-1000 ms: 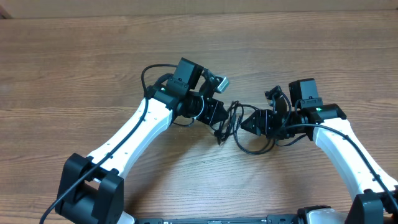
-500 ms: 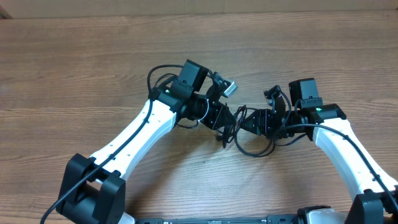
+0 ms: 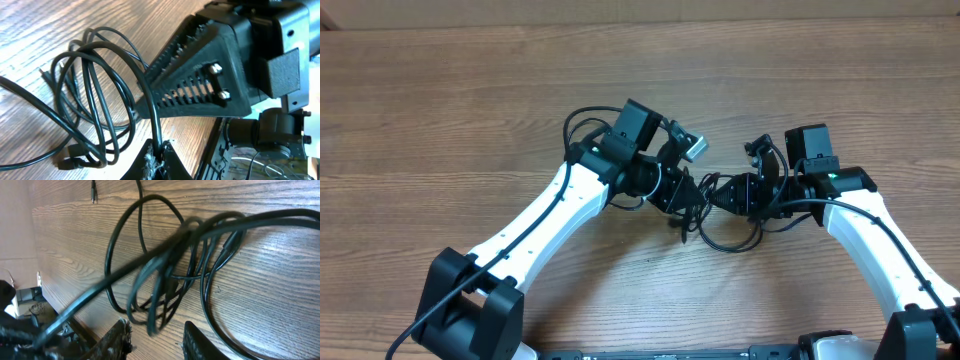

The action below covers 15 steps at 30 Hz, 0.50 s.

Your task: Untangle cables

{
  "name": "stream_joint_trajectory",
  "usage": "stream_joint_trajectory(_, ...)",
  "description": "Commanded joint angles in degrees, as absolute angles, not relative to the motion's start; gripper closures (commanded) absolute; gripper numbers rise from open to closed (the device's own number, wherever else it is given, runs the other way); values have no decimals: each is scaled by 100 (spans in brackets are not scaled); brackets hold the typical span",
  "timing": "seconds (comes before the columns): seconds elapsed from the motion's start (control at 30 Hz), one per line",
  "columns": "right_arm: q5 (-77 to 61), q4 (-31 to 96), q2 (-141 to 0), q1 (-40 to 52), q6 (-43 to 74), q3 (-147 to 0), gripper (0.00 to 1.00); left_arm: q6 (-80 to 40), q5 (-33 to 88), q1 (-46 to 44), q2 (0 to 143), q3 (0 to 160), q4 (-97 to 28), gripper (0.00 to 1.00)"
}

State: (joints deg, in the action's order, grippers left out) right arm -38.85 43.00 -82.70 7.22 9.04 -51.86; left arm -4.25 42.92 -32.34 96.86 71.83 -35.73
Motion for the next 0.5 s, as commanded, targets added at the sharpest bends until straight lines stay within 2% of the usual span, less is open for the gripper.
stream_joint_trajectory(0.0,-3975,4252,-8462,744,891,-5142,68,-342,4436,-3304,9513,7249,-3577,96)
stream_joint_trajectory(0.13,-3975,4202,-8602,744,891,-5144,77,-342,4359,-3304,9513,7249,-3579,96)
stream_joint_trajectory(0.27,-3975,4160,-8602,744,891,-5144,82,-342,4287,-3304,9513,7249,-3618,96)
stream_joint_trajectory(0.3,-3975,4163,-8602,744,891,-5142,89,-342,4287,-3304,9513,7249,-3618,96)
stream_joint_trajectory(0.37,-3975,4165,-8602,744,891,-5144,96,-340,4281,-3304,9513,7249,-3616,96)
stream_joint_trajectory(0.47,-3977,4169,-8602,744,891,-5142,96,-344,4176,-3304,9513,7249,-3625,96)
